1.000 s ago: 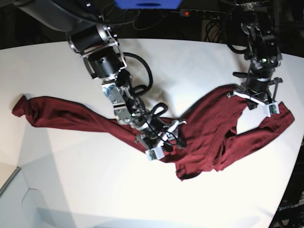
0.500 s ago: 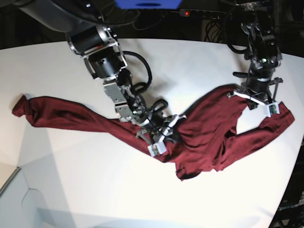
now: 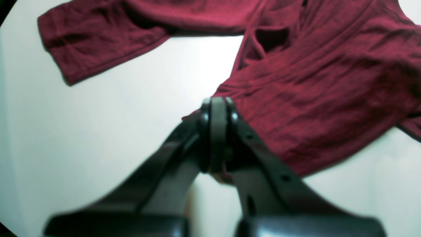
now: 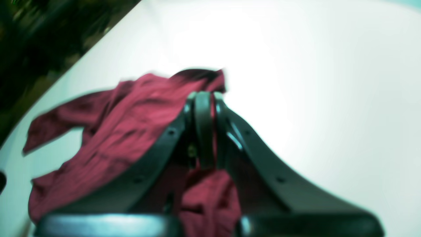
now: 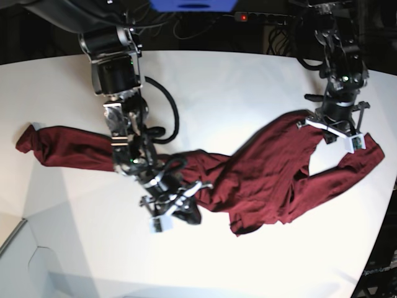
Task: Layout the t-shirt on the table in an organized manner, then fold the t-shirt properly
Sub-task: 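Grasp a shirt fold with the right gripper and lift it, then pull the grasped fabric away from the left gripper with the right gripper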
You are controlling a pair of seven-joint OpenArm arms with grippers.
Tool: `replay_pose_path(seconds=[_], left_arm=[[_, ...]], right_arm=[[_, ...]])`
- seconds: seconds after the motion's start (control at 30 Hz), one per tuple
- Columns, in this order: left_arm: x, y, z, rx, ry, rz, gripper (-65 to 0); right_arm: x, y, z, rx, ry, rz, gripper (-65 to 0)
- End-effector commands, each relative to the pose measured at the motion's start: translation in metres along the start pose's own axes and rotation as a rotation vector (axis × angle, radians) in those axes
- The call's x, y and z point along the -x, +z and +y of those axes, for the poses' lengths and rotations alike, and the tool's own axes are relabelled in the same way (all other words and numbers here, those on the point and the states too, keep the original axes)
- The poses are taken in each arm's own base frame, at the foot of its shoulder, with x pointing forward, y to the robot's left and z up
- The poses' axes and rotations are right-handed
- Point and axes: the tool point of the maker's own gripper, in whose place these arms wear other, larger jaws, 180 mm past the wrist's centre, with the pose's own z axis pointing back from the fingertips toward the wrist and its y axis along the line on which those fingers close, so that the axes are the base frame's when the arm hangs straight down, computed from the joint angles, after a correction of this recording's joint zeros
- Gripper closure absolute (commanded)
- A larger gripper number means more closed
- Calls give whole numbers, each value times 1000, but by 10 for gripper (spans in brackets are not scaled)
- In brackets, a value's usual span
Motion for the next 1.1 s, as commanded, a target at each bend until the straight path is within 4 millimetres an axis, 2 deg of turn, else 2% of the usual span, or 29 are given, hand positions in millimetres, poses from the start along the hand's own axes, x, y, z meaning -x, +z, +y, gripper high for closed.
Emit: replay_pose_path(seconds=[0.0,0.07,0.17,0.23,0.43,0.6,0.73,0.8,0.87,0.93,1.07], left_arm=[[-18,1,0,4,-4,-57,0],[-18,1,-1,5,-3,-58,0],[-22,0,-6,15,1,-65,0],[-22,-3,-7,16,6,-63,0],[-26,-5,-14,27,30,-74,0],[-27,-5,-15,29,30,-77,0],[-37,-7,-14,26,36,-100,0],[-39,-7,-14,26,33,-104,0],[-40,-7,-13,26,32,-105,0],[-40,-7,-12,24,31,-106,0],[-44,-7,-5,10,17,-113,0]], right_arm=[[-26,-1,0,-4,-1,-65,-11],[-14,4,-10,23,-18,-25,-39],[31,11,-25,50,-44,85,-93],[57,13,-24,52,-66,143,-131],[100,31,-25,67,-103,225,-249],[141,39,15,-30,-56,330,-235],[188,63,42,-119,24,457,-217],[208,78,49,-145,43,516,-217],[222,97,57,-173,73,568,-216],[227,119,60,-190,102,595,-215],[205,154,64,-215,177,561,-202]])
